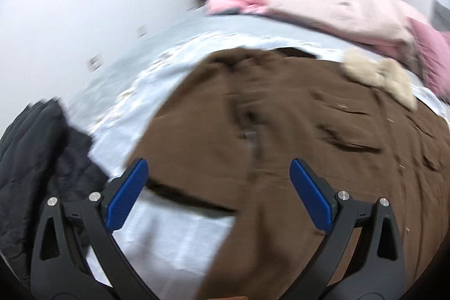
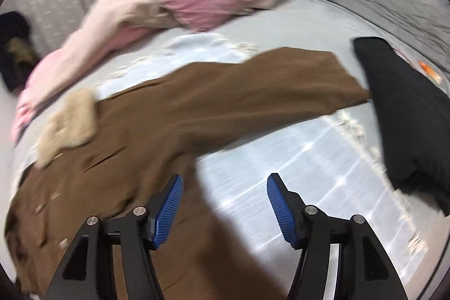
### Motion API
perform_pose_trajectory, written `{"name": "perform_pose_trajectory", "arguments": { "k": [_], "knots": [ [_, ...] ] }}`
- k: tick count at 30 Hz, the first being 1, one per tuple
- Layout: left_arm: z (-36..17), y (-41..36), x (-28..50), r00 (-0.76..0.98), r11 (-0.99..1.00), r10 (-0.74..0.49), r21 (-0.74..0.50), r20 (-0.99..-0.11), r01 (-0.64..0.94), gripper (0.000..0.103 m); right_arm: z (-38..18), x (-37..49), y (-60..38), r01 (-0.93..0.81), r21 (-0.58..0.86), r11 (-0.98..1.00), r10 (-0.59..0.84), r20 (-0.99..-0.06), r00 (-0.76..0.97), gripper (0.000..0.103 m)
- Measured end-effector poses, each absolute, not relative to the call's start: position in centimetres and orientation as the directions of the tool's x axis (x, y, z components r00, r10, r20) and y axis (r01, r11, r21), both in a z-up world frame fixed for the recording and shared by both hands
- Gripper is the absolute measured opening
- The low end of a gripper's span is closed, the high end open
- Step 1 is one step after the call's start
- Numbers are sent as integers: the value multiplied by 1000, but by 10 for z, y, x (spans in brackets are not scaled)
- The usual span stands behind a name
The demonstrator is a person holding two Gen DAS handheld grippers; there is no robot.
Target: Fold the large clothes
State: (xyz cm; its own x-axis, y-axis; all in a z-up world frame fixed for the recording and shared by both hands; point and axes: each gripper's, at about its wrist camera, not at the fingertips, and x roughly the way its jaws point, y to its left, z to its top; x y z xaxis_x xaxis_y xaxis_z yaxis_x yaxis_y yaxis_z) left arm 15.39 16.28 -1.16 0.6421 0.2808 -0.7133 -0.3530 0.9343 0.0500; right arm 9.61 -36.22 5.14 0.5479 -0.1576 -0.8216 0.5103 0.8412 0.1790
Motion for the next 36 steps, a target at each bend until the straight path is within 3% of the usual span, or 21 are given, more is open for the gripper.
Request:
{"name": "perform_pose_trajectory", "arguments": {
  "k": [7, 14, 17, 19, 20, 23, 24, 25, 27, 30, 36],
  "knots": [
    [-20, 229, 150, 604, 883, 244, -84, -759, -462, 100, 35, 91, -302, 365, 224, 904, -43, -800, 599, 66],
    [-49, 255, 153, 589, 839, -28, -340, -807, -425, 99, 14, 97, -286, 336, 221, 915, -3, -832, 555, 66],
    [-47, 250, 151, 629, 772, -166, -497, -759, -395, 93, 7, 97, -290, 350, 220, 911, -5, -841, 541, 66],
    [-48, 246, 154, 649, 761, -202, -535, -733, -368, 91, 5, 95, -293, 355, 225, 907, -2, -842, 539, 66],
    [-51, 242, 157, 640, 772, -186, -514, -745, -374, 90, 4, 94, -295, 355, 228, 907, 0, -842, 539, 66],
    [-65, 240, 168, 595, 797, -106, -425, -797, -428, 69, 2, 95, -295, 358, 231, 904, 4, -845, 535, 66],
    [-72, 239, 174, 574, 804, -92, -401, -814, -439, 58, 1, 95, -295, 357, 236, 904, 10, -846, 533, 66],
    [-73, 241, 176, 572, 810, -86, -391, -816, -436, 36, 1, 95, -295, 354, 241, 904, 17, -846, 533, 66],
    [-67, 242, 182, 566, 835, -18, -324, -825, -446, 7, 0, 95, -296, 355, 250, 901, 22, -843, 537, 66],
    [-29, 248, 183, 634, 850, 114, -254, -765, -461, 6, 0, 93, -298, 359, 254, 898, 20, -840, 543, 66],
    [85, 283, 224, 685, 842, 493, 94, -536, -532, 5, -8, 97, -299, 368, 220, 903, -4, -854, 521, 66]
  ]
}}
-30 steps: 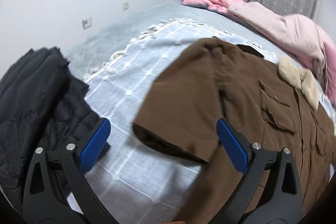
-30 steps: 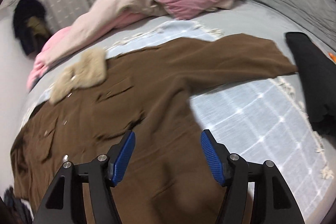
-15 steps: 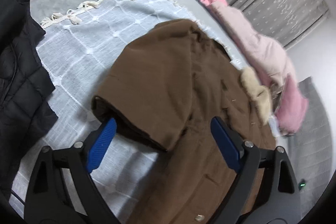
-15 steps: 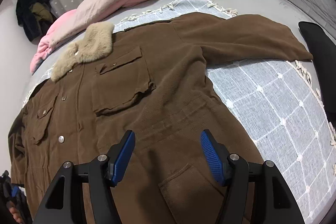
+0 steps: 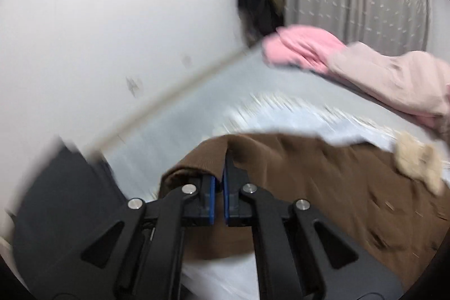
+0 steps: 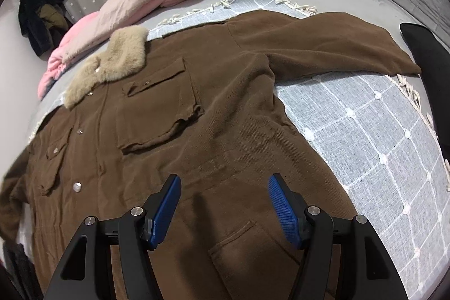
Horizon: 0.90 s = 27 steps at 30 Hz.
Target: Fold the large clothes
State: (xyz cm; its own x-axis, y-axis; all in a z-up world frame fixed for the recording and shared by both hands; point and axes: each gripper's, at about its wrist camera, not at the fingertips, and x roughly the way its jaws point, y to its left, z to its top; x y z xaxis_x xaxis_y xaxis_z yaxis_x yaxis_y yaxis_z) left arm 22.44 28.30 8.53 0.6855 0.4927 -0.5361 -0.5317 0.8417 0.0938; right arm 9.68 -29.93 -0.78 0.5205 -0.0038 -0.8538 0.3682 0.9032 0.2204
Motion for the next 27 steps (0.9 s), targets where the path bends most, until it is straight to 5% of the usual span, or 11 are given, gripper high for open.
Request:
{"name": "perform_pose_trajectory", "arguments": {
  "k": [8, 12, 14, 15, 16, 18, 27],
  "knots": [
    [94, 351, 315, 545, 697, 715, 388, -439, -603, 6, -16, 104, -293, 365, 160, 917, -46, -866, 497, 66],
    [57, 378, 353, 420, 666, 733, 438, -534, -604, 10, -18, 107, -291, 367, 140, 920, -60, -872, 485, 66],
    [53, 385, 353, 388, 661, 714, 378, -582, -649, 22, -17, 107, -292, 372, 138, 918, -66, -873, 484, 66],
    [54, 385, 352, 381, 644, 723, 364, -576, -673, 39, -15, 107, -292, 376, 140, 916, -67, -870, 488, 66],
    [55, 381, 346, 372, 614, 750, 369, -547, -698, 67, -12, 106, -294, 376, 144, 915, -68, -866, 496, 66],
    [57, 371, 339, 376, 583, 789, 400, -487, -707, 87, -10, 107, -295, 376, 149, 915, -69, -859, 507, 66],
    [40, 255, 306, 599, 893, 436, 243, -671, -378, 87, -6, 100, -311, 399, 216, 891, -24, -855, 517, 66]
  ]
}}
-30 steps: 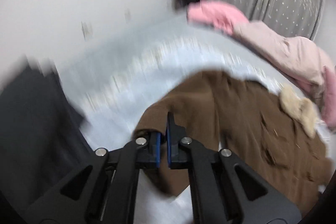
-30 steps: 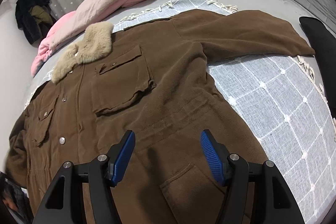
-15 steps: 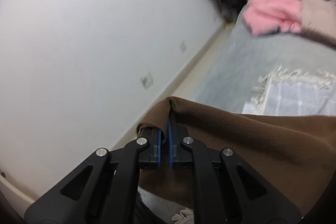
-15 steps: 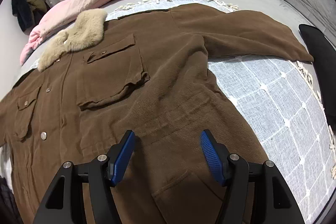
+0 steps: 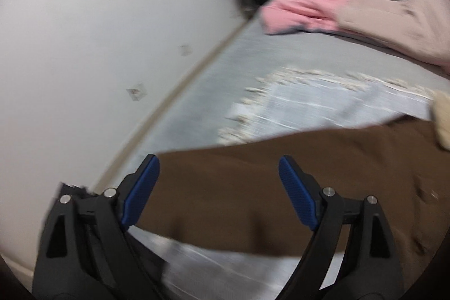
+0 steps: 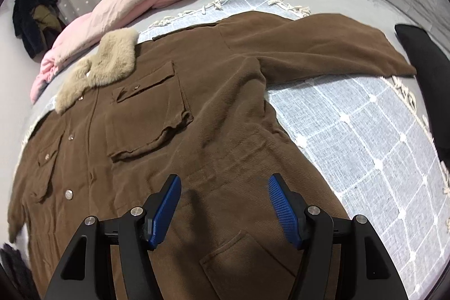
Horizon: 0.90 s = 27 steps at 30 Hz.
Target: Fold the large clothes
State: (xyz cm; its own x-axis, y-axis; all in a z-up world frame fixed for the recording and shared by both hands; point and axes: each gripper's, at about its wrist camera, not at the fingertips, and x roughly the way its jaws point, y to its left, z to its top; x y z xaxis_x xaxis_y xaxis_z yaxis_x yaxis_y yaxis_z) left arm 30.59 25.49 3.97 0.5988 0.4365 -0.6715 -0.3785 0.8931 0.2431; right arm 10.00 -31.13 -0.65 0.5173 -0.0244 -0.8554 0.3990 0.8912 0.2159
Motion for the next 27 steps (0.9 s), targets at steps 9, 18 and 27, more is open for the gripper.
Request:
{"name": "perform_pose_trajectory", "arguments": {
  "k": [9, 18, 27],
  "knots": [
    [3, 114, 259, 605, 995, -29, -83, -796, -62, 88, -7, 85, -363, 486, 357, 798, 38, -835, 550, 66],
    [-31, 7, 256, 559, 991, -116, -56, -821, 123, 95, -15, 84, -386, 471, 290, 833, -6, -847, 532, 66],
    [-28, 63, 192, 535, 975, -21, 100, -844, 196, 95, -43, 43, -423, 340, 498, 798, 315, -825, 469, 66]
  ]
}}
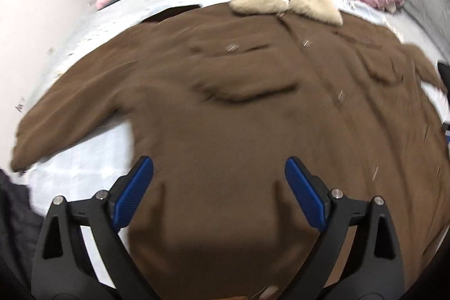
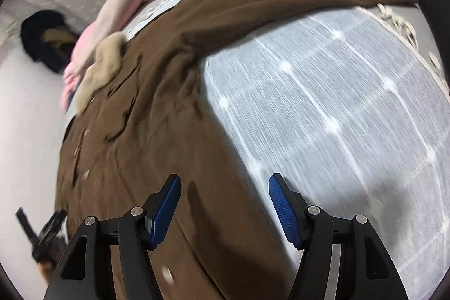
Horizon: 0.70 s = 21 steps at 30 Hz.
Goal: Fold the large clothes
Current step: 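Grasp the coat hem with the left tool while the right tool grasps it too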
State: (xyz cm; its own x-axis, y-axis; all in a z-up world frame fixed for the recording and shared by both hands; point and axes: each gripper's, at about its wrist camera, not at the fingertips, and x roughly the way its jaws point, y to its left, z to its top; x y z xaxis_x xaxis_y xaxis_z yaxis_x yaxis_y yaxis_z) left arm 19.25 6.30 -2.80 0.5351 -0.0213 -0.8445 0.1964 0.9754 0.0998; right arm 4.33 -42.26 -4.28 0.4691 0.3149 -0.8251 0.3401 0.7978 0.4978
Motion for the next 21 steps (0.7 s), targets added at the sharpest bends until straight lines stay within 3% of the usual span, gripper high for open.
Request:
{"name": "perform_pose_trajectory", "arguments": {
  "k": [3, 8, 12, 14, 16, 17, 18, 20, 21],
  "knots": [
    [-31, 105, 165, 477, 979, -49, 53, -877, 197, 95, -47, 14, -425, 291, 524, 800, 374, -816, 442, 66],
    [-47, 170, 119, 360, 980, -189, -156, -913, 121, 95, -54, -31, -418, 219, 528, 821, 414, -814, 407, 66],
    [-69, 186, 83, 267, 964, -267, -255, -926, 81, 94, -61, -60, -413, 215, 583, 784, 461, -777, 428, 66],
    [-79, 179, 64, 205, 939, -340, -321, -918, 123, 83, -63, -65, -409, 212, 607, 766, 487, -763, 426, 65],
    [-85, 169, 49, 150, 910, -404, -380, -902, 165, 61, -65, -70, -402, 192, 621, 760, 515, -755, 405, 58],
    [-86, 163, 41, 144, 900, -423, -397, -895, 179, 56, -67, -73, -395, 179, 621, 763, 523, -756, 395, 45],
    [-86, 158, 36, 150, 897, -429, -401, -891, 185, 36, -68, -76, -390, 171, 623, 763, 527, -754, 391, 23],
    [-81, 156, 32, 166, 896, -438, -413, -883, 164, 18, -74, -81, -387, 183, 696, 694, 600, -700, 387, 12],
    [-75, 159, 32, 183, 888, -458, -437, -870, 142, 14, -70, -85, -386, 190, 723, 664, 619, -675, 401, 10]
  ]
}}
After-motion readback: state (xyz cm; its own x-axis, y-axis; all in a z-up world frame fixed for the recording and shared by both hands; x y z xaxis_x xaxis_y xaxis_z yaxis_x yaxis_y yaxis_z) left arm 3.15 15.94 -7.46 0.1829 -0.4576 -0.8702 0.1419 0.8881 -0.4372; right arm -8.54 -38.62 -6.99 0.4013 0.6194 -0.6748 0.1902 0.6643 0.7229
